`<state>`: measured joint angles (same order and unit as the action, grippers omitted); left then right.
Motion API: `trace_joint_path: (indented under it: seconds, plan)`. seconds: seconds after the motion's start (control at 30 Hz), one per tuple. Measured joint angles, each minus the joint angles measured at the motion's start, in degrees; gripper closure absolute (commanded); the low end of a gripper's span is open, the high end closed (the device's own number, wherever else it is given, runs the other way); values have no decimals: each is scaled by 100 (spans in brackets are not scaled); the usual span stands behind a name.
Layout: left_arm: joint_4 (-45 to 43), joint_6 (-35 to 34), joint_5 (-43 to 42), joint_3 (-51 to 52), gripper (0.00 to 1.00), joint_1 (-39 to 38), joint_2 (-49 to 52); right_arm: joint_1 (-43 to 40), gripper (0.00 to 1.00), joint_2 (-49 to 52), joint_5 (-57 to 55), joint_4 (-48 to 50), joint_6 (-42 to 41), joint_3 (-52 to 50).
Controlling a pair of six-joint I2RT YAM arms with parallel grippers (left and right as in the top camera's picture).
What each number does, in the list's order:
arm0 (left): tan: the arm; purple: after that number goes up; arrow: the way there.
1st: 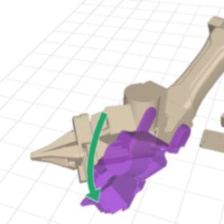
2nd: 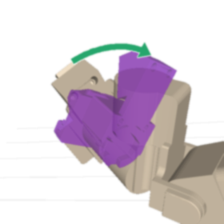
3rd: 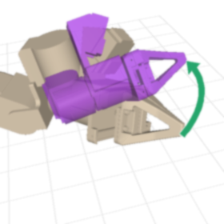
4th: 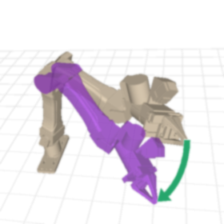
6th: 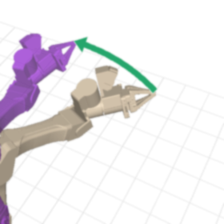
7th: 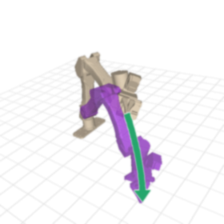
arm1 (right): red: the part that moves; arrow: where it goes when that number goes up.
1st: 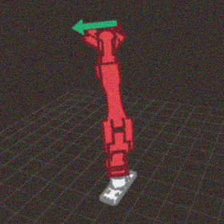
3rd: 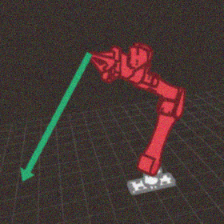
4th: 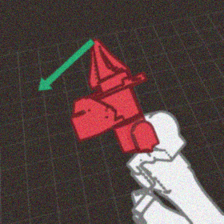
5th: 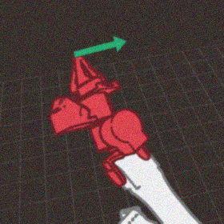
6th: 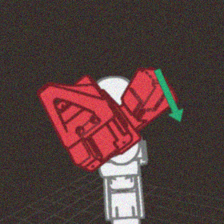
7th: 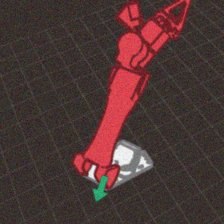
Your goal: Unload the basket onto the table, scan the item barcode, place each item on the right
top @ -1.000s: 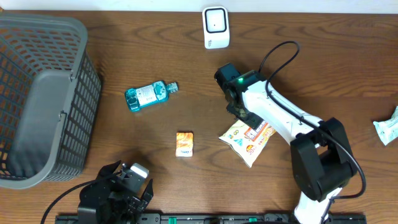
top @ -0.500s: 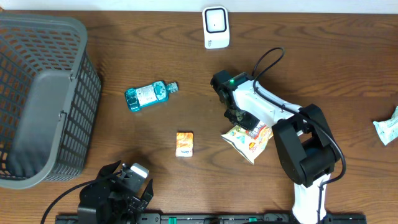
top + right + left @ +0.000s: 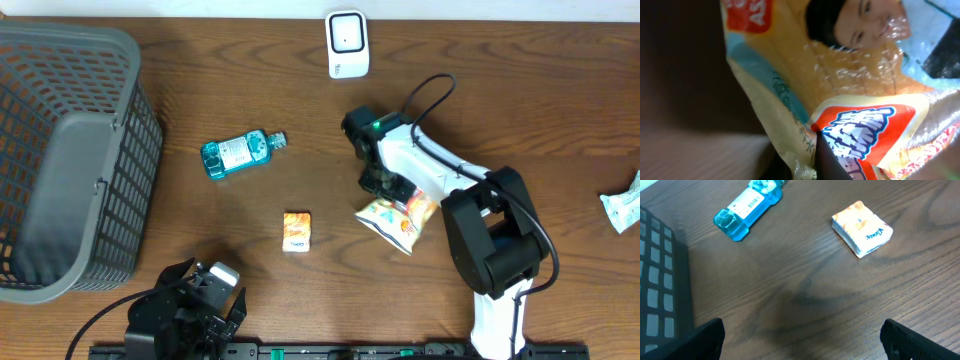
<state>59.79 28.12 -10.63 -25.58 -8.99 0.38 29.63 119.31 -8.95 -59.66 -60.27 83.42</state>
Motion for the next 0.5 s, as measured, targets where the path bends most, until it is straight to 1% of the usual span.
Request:
trace_joint_path:
  seconds: [0.1, 0.17, 0.3, 0.4, 0.5]
  plan:
    - [0, 0, 0, 0, 1, 0, -2, -94, 99, -7, 833, 417, 627, 236]
    - [0, 0, 0, 0, 1, 0, 0, -146, 99, -63, 1593, 824, 1137, 323]
    - [0, 0, 0, 0, 1, 0, -2, -221, 99, -402, 2986, 1672, 1987, 356]
    - [0, 0, 0, 0, 1, 0, -2, -251, 99, -713, 3670, 2048, 2382, 385]
    - [0, 0, 0, 0, 1, 0, 0, -280, 99, -833, 4251, 2273, 2559, 400]
